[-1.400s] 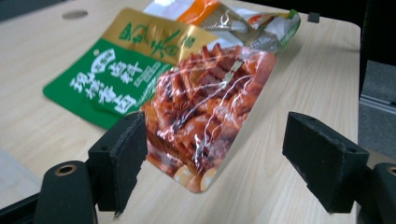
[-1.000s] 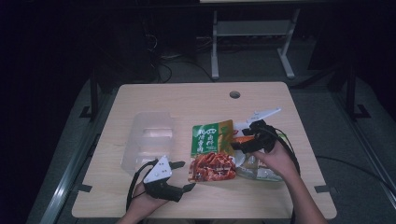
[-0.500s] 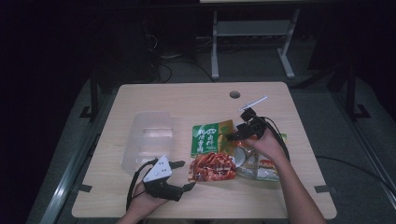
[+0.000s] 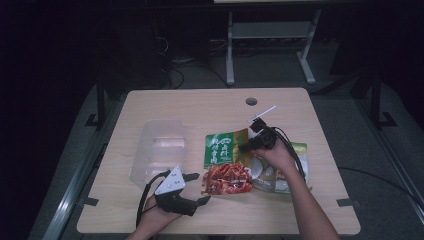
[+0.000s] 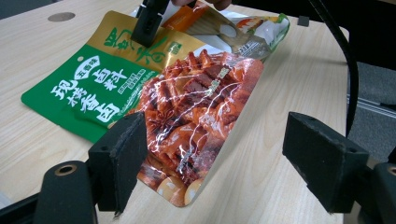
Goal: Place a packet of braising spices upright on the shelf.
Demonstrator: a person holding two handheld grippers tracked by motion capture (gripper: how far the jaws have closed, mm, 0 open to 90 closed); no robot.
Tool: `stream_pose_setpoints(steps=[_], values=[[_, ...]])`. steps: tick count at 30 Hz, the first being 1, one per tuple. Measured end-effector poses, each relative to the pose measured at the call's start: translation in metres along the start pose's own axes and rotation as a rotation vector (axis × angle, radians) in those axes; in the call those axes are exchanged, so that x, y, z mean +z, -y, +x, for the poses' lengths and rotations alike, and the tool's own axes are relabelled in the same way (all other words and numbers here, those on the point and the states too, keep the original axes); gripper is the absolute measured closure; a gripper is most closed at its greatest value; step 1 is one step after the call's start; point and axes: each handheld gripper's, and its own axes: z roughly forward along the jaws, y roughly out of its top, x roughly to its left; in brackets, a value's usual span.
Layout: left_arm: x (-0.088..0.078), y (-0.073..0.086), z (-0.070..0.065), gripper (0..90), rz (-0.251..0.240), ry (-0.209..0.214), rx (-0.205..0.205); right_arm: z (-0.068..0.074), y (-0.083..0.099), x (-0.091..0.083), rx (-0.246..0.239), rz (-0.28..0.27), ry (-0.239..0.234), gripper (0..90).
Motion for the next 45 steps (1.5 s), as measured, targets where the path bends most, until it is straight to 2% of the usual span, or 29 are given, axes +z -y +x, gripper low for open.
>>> stream_pose_setpoints(steps=[4,7,8,11,12,13,14,15,18,21,22,23,29,31,36,41,45], values=[[0.0,0.0,-0.001,22.1,0.002,0.001,-0.003,0.001,-0.001,0.003,0.011,-0.006,-0.038,77.3],[0.0,0.0,-0.001,22.1,0.0,0.001,-0.004,0.002,0.0,0.004,0.001,-0.015,-0.069,88.6],[0.002,0.0,-0.002,22.1,-0.001,0.001,-0.008,0.003,0.0,0.004,0.004,-0.025,-0.075,89.7],[0.003,0.0,-0.003,22.1,0.003,0.006,-0.009,0.005,0.0,0.002,-0.005,-0.034,-0.072,90.0],[0.005,-0.001,-0.004,22.1,0.005,0.009,-0.01,0.008,0.0,-0.001,-0.025,-0.045,-0.067,90.0],[0.005,-0.001,-0.004,22.1,0.005,0.009,-0.01,0.008,0.0,-0.001,-0.025,-0.045,-0.067,90.0],[0.006,-0.001,-0.005,22.1,0.004,0.01,-0.017,0.012,0.001,-0.007,-0.047,-0.07,-0.069,90.0],[0.006,-0.001,-0.005,22.1,0.004,0.01,-0.017,0.012,0.001,-0.007,-0.047,-0.07,-0.069,90.0],[0.006,-0.003,-0.005,22.1,-0.003,0.022,-0.038,0.025,0.001,-0.024,-0.077,-0.131,-0.073,90.0],[0.005,-0.004,-0.005,22.4,-0.008,0.028,-0.042,0.031,0.002,-0.033,-0.103,-0.147,-0.064,90.0],[0.005,-0.007,-0.005,22.4,-0.016,0.03,-0.046,0.037,0.004,-0.041,-0.134,-0.175,-0.057,90.0],[0.005,-0.007,-0.005,22.5,-0.016,0.03,-0.046,0.04,0.005,-0.045,-0.144,-0.183,-0.059,90.0],[0.013,-0.016,-0.007,23.0,0.003,-0.012,-0.035,0.051,0.016,-0.068,-0.211,-0.265,-0.041,90.0],[0.015,-0.017,-0.007,23.4,0.004,-0.017,-0.042,0.052,0.021,-0.074,-0.212,-0.28,-0.047,90.0],[0.033,-0.021,0.001,23.4,0.005,-0.045,-0.1,0.058,0.036,-0.089,-0.244,-0.343,-0.04,90.0],[0.048,-0.019,0.011,25.0,0.029,-0.046,-0.154,0.059,0.05,-0.096,-0.251,-0.382,-0.041,90.0],[0.055,-0.019,0.016,25.0,0.039,-0.066,-0.171,0.056,0.056,-0.097,-0.247,-0.381,-0.036,90.0]])
